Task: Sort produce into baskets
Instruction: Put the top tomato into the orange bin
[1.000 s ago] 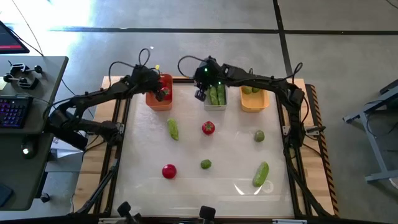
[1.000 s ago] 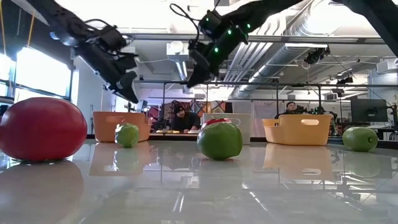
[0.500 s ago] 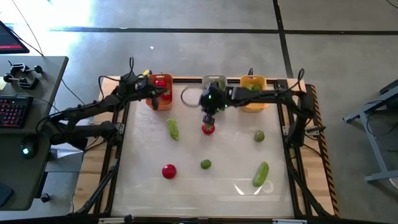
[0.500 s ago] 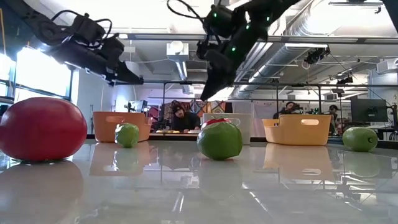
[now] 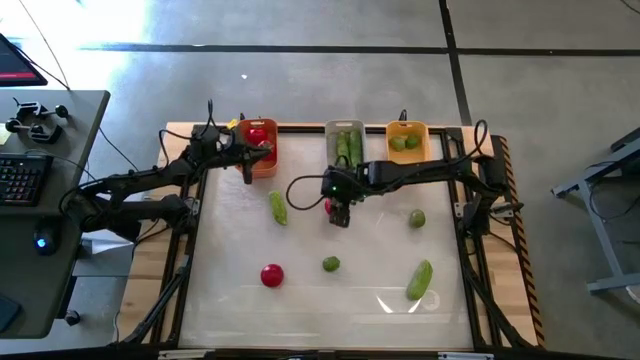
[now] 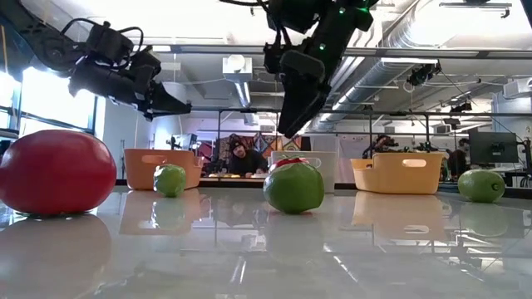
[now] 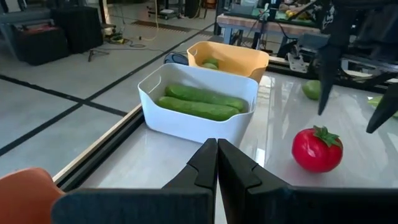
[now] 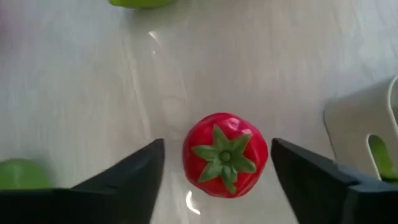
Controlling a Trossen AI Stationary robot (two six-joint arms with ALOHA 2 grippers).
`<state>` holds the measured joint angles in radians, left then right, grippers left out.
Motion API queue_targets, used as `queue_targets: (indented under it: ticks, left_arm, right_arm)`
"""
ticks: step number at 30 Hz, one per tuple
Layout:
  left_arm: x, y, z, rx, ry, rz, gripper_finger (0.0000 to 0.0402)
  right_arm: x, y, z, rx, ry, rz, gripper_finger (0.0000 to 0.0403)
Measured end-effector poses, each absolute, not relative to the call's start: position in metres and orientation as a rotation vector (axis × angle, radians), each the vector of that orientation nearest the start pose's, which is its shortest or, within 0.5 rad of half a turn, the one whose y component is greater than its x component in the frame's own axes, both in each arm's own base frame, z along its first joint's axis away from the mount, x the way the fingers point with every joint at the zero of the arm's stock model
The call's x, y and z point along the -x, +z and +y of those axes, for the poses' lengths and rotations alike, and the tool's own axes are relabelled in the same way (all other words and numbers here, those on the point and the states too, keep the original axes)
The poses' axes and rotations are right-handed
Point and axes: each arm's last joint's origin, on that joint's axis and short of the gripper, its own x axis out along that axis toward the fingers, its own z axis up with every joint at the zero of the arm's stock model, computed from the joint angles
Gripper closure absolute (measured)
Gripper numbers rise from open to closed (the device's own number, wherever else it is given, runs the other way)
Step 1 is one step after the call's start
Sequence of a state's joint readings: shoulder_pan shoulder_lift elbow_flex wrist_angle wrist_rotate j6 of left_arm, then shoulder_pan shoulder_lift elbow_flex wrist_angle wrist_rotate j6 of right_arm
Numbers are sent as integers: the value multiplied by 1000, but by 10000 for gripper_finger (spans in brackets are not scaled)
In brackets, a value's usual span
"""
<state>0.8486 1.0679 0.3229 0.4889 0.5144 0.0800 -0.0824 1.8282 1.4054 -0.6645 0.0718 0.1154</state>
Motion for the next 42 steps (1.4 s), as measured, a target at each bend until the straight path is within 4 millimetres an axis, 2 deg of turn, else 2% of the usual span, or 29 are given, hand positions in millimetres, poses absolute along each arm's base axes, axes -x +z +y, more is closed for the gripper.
queue_targets:
  ticks: [2, 5, 13, 21, 27, 34, 37, 42]
  left_arm:
    - [-145, 189, 143, 83, 323, 212, 402]
    - [-145, 189, 143, 82, 323, 211, 402]
    - [-144, 189, 145, 85, 335, 220, 402]
    - [-128, 178, 151, 113, 419, 228, 402]
    - [-122, 176, 153, 112, 455, 195, 401]
    - [-114, 178, 159, 125, 486, 165, 401]
    - [-107, 180, 164, 153, 516, 133, 402]
    - [-98, 186, 170, 152, 553, 78, 402]
  right_arm:
    - [-379, 226, -35, -128, -215, 1082, 95]
    - [-382, 218, -37, -131, -220, 1099, 73]
    - [-386, 204, -36, -115, -188, 1142, 69]
    - [-391, 182, -37, -69, -156, 1209, 69]
    - [-390, 182, -39, -89, -171, 1213, 79]
    - [-389, 183, -39, -112, -143, 1225, 135]
    - [-392, 192, -40, -108, -151, 1234, 149]
    - [-409, 223, -49, 6, -235, 1101, 153]
